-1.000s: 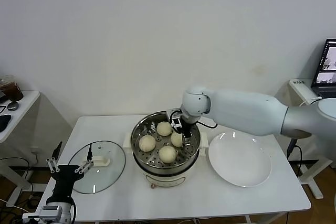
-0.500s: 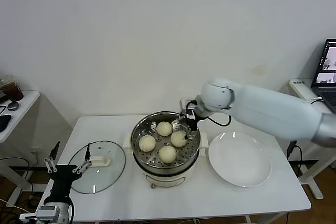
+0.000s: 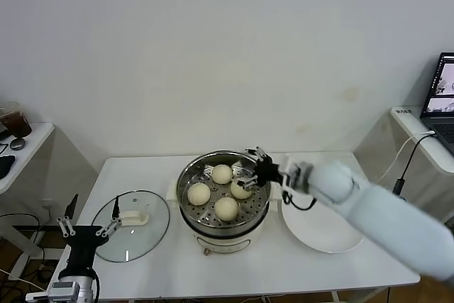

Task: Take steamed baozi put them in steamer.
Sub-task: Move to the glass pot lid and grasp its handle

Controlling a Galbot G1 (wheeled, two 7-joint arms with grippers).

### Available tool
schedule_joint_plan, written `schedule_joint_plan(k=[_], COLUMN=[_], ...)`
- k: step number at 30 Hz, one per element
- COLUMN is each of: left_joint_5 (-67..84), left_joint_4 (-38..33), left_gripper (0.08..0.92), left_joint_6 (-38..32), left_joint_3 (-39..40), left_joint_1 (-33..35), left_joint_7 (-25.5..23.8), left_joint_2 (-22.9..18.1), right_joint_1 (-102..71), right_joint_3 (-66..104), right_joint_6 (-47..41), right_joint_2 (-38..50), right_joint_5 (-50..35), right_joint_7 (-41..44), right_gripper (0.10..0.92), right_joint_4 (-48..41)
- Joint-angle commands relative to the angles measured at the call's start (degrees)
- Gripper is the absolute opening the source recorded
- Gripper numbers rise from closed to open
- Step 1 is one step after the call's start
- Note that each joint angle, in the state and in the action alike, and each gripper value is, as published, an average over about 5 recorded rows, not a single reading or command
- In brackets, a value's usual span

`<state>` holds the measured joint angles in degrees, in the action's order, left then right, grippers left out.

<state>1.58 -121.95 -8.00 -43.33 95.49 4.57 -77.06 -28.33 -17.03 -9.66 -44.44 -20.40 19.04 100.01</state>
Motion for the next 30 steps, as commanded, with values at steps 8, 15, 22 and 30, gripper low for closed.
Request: schedule_joint_plan(k=[8, 15, 22, 30], left_joint_5=[-14.3, -43.1, -67.7, -78.2], left_joint_4=[5.4, 15.5, 27.1, 35.0], left_gripper=[0.823, 0.823, 0.823, 0.823], left_joint_6=[-1.4, -2.6, -6.2, -8.0], left_joint_3=[0.0, -4.8, -6.0, -1.8], left_joint_1=[-0.2, -1.3, -0.3, -6.2], left_joint_7=[6.3, 12.6, 16.2, 17.3], left_joint_2=[-0.2, 2.0, 8.3, 13.1], right_joint_1=[-53.2, -60.1, -65.0, -67.3], right_joint_3=[57.5, 65.3, 68.3, 67.4], right_joint_6=[33.0, 29.6, 21.8, 20.5], right_joint_2=[-31.0, -35.0, -35.5, -36.3], right_joint_5=[21.1, 14.7, 12.6, 11.6], right_joint_7=[-5.7, -7.5, -8.8, -8.5], right_gripper=[0.823, 0.823, 0.823, 0.823], right_joint_4=[4.9, 7.9, 6.5, 4.5])
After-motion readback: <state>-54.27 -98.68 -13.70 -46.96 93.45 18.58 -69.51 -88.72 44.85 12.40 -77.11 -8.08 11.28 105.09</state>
